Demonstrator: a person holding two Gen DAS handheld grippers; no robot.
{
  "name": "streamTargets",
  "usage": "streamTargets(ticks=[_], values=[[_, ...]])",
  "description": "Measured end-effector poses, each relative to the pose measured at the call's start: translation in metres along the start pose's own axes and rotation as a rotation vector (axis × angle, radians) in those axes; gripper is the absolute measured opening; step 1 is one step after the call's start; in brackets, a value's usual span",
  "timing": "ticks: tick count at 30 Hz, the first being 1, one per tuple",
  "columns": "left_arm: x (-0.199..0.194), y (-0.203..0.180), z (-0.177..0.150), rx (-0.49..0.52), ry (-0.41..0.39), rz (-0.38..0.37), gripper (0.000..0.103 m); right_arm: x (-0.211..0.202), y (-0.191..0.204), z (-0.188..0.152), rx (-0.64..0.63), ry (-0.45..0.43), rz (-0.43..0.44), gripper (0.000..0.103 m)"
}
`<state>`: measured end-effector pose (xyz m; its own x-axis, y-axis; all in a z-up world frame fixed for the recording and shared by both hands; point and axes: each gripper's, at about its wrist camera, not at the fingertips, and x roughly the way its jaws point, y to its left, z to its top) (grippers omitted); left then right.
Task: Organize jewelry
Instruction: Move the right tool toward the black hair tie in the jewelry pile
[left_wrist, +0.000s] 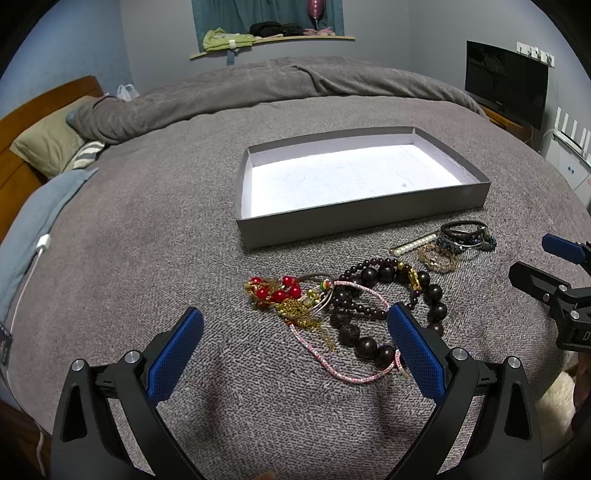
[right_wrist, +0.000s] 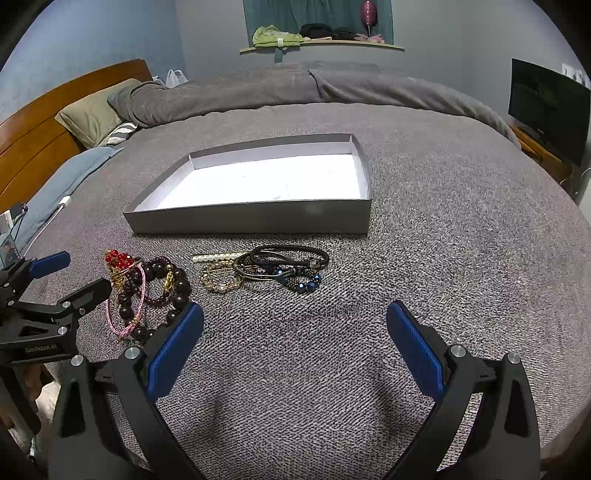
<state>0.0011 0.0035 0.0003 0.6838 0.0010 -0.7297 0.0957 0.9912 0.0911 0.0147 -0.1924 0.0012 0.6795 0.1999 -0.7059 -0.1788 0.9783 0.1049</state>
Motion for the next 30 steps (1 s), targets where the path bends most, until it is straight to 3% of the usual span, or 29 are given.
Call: streamTargets(ticks=[14,22,26,30], values=[[0.005,-0.002,-0.004,0.019,-0.002,0.010,0.099,0.007,-0.004,-0.002,0.018,0.016,0.002,0.098],[0.006,0.005,-0.002,0.024,-0.007,-0.047,0.099,0.013,-0.012,0.002,0.042,0.020,0.006,0.098],[0.003,0.012,-0.003,0.015,-0.047,-0.071,0.099,0.016,-0.014,0.008,0.055,0.021,0.038,0.098],[0.011,0.023,-0.002,0.007,0.014,-0.049,0.099,0.019,-0.017,0.016,0.051,0.008,0.026,0.091]])
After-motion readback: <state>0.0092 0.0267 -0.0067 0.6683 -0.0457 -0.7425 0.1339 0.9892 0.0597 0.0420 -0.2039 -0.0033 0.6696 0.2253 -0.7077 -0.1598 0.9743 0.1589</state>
